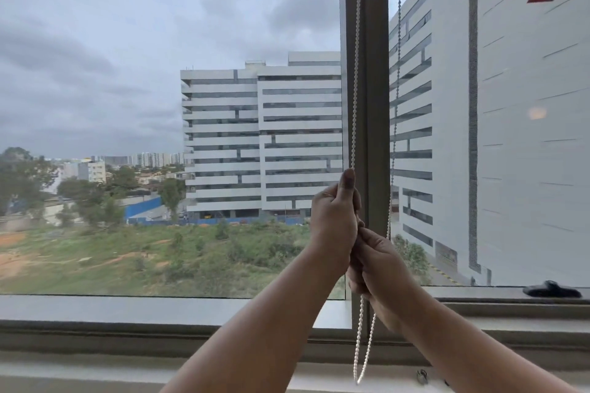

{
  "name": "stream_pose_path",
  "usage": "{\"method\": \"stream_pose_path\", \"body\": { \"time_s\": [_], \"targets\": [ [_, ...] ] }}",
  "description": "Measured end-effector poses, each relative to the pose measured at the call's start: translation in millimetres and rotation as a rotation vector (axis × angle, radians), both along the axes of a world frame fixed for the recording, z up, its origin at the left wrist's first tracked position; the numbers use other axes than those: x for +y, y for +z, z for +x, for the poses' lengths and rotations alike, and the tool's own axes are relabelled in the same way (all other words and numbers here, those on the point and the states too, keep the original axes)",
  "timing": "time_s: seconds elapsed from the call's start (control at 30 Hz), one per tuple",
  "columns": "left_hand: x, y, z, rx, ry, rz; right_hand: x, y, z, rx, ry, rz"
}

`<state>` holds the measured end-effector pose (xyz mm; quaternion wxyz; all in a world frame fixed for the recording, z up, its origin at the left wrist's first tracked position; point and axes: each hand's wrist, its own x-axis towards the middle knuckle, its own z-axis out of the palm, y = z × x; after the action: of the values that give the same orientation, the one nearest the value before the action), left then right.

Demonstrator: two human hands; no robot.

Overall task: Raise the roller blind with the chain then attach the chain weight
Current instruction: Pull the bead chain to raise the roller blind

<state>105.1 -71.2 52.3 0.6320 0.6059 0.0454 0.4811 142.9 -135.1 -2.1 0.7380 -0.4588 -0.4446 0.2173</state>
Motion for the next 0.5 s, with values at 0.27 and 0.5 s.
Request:
{"method": "stream_pose_path", "body": {
  "time_s": [0.27,0.5],
  "targets": [
    [-7,-26,4,0.048,-0.005,-0.046,-6,-27,6,0.015,-0.011,-0.047],
    [-17,-26,-1,0.078,-0.026,-0.046,-17,-26,-2,0.055,-0.011,-0.034]
  ]
}}
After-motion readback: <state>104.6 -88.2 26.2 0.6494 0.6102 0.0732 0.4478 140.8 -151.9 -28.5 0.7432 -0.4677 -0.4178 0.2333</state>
